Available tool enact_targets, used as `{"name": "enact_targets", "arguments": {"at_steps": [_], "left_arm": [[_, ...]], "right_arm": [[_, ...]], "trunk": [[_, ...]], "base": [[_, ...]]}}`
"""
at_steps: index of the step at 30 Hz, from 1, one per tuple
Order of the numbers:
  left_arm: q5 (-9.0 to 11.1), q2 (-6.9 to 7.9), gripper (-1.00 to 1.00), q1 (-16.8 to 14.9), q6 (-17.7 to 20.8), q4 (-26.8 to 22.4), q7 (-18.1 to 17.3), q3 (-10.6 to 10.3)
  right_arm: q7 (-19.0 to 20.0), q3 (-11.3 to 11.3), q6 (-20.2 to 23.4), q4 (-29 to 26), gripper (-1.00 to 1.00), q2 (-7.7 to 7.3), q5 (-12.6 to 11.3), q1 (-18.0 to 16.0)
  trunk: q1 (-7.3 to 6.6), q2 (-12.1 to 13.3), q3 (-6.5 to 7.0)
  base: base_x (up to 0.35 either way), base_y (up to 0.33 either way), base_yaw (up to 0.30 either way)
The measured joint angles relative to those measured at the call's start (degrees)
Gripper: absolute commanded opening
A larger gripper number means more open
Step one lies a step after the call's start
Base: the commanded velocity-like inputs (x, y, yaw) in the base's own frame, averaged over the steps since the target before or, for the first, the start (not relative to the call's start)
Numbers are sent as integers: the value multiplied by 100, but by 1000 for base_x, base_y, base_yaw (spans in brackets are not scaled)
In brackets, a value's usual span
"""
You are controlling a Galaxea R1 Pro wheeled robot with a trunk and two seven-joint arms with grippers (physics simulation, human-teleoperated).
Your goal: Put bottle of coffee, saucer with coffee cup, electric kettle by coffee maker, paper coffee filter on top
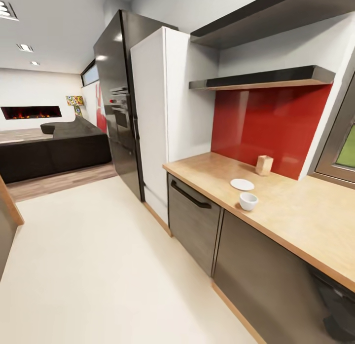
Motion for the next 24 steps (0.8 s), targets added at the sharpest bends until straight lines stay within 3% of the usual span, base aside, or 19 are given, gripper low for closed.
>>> {"name": "enact_targets", "arguments": {"at_steps": [24], "left_arm": [[-3, 0, 100, 0, 0, -8, -2, 0]], "right_arm": [[0, 0, -7, 3, 100, -19, 0, -1]], "trunk": [[0, 0, 0]], "base": [[265, 244, 0]]}}
